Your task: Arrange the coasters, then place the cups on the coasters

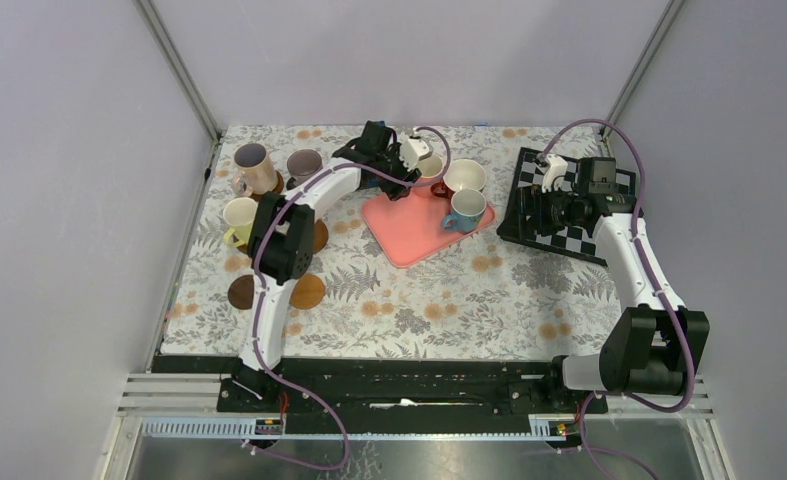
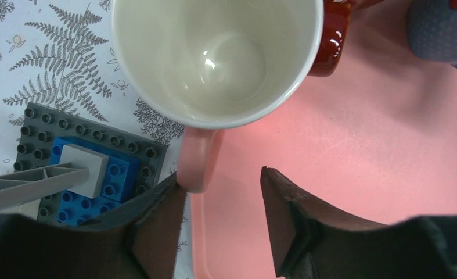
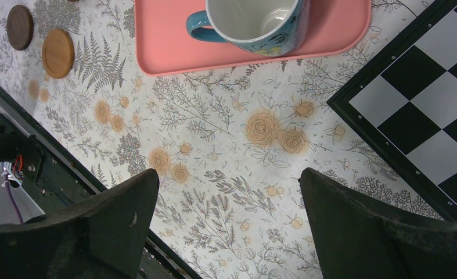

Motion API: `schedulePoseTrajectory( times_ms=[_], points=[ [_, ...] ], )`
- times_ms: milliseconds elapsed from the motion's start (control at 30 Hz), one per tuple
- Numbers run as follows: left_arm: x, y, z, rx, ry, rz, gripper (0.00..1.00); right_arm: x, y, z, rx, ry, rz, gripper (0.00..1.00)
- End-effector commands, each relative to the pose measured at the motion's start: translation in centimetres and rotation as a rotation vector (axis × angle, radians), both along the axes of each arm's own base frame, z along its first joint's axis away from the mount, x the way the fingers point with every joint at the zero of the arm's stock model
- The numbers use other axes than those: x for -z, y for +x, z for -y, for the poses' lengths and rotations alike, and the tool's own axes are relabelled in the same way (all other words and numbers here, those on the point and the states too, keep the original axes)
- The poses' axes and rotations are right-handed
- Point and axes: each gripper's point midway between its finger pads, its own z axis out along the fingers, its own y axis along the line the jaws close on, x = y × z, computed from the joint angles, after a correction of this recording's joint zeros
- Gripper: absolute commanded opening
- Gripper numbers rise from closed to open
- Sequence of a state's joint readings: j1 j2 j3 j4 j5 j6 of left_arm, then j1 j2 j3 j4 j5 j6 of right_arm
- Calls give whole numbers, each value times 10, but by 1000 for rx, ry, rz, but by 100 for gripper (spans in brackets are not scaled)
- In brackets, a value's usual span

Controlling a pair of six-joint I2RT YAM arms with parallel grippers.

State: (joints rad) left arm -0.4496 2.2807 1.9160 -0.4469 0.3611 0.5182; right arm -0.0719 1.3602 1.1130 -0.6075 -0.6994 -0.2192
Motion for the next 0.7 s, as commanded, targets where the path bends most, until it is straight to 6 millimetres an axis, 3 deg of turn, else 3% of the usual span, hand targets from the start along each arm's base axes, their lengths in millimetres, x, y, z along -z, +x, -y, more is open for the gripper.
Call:
schedulePoseTrajectory(
  times_ms=[0, 133, 400, 667],
  points=[
    [-41, -5, 21, 65, -69, 81, 48, -9, 2, -1, -7, 11, 42, 98],
    [-37, -3, 25, 64, -68, 73, 35, -9, 2, -1, -8, 9, 42, 98],
    [-24, 8, 30, 16, -51, 58, 46, -7, 3, 0, -5, 2, 41, 98],
    [-7, 16, 31, -53, -25, 40, 39, -6, 3, 1, -6, -1, 39, 98]
  ],
)
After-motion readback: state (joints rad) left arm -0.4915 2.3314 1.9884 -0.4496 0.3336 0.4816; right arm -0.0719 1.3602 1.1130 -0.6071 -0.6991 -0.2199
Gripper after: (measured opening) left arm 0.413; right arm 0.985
